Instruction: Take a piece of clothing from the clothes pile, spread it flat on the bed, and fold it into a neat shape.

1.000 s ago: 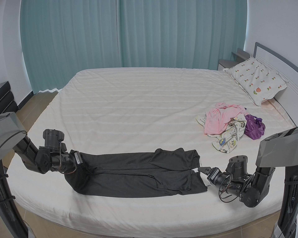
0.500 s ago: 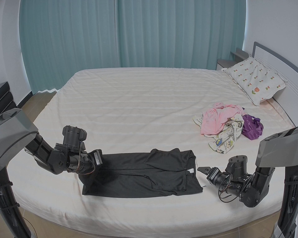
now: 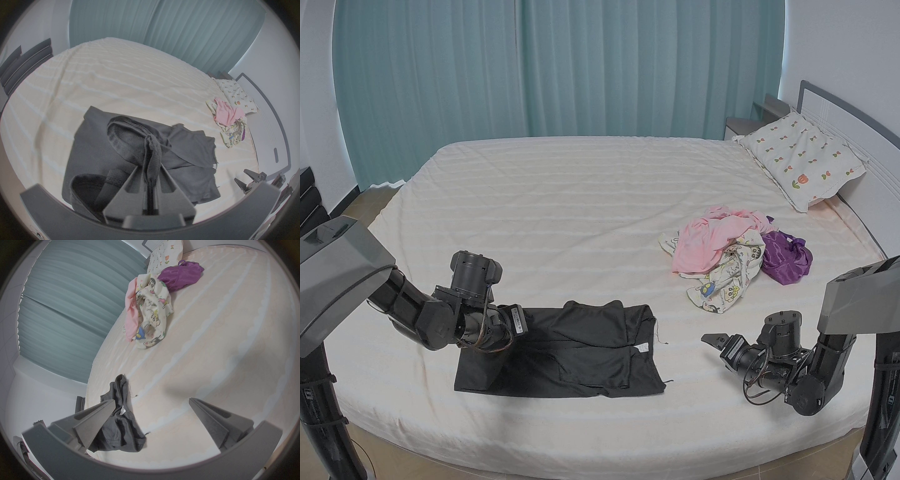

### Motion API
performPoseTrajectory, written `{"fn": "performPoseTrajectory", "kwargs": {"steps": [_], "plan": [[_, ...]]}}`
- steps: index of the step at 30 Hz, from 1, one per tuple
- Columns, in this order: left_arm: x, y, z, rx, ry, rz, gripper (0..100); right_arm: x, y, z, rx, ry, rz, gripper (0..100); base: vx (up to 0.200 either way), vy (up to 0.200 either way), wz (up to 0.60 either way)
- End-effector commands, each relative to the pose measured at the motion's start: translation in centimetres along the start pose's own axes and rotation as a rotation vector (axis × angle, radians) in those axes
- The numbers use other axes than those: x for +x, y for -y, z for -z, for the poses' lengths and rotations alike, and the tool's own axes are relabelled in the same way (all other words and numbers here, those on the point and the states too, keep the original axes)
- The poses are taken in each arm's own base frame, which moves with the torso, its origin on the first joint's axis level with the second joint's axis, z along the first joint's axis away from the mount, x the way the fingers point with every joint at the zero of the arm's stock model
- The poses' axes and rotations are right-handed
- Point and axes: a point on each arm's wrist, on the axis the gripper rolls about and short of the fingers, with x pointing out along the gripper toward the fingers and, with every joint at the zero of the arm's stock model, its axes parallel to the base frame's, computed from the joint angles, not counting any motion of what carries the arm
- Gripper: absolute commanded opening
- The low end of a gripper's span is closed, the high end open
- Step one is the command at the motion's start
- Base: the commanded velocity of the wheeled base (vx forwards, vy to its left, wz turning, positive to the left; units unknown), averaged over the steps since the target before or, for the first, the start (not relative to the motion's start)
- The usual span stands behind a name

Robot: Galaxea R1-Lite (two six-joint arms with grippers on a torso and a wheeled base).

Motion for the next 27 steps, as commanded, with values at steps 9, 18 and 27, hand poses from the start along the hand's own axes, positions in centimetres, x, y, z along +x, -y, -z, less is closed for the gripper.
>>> {"fn": "performPoseTrajectory", "kwargs": {"steps": [9,18,27], "plan": [[2.5,4.3,0.7,0.024,-0.037,0.041,0,0.0,0.1,0.0,-0.001,-0.002,0.001,100,0.0,-0.2,0.0],[5.1,7.1,1.5,0.0,-0.011,0.026,0,0.1,0.1,0.1,-0.001,-0.005,0.003,100,0.0,-0.156,0.0],[7.9,6.6,2.7,0.007,0.004,-0.081,100,0.1,0.2,0.1,-0.001,-0.007,0.004,100,0.0,0.0,0.0]]}}
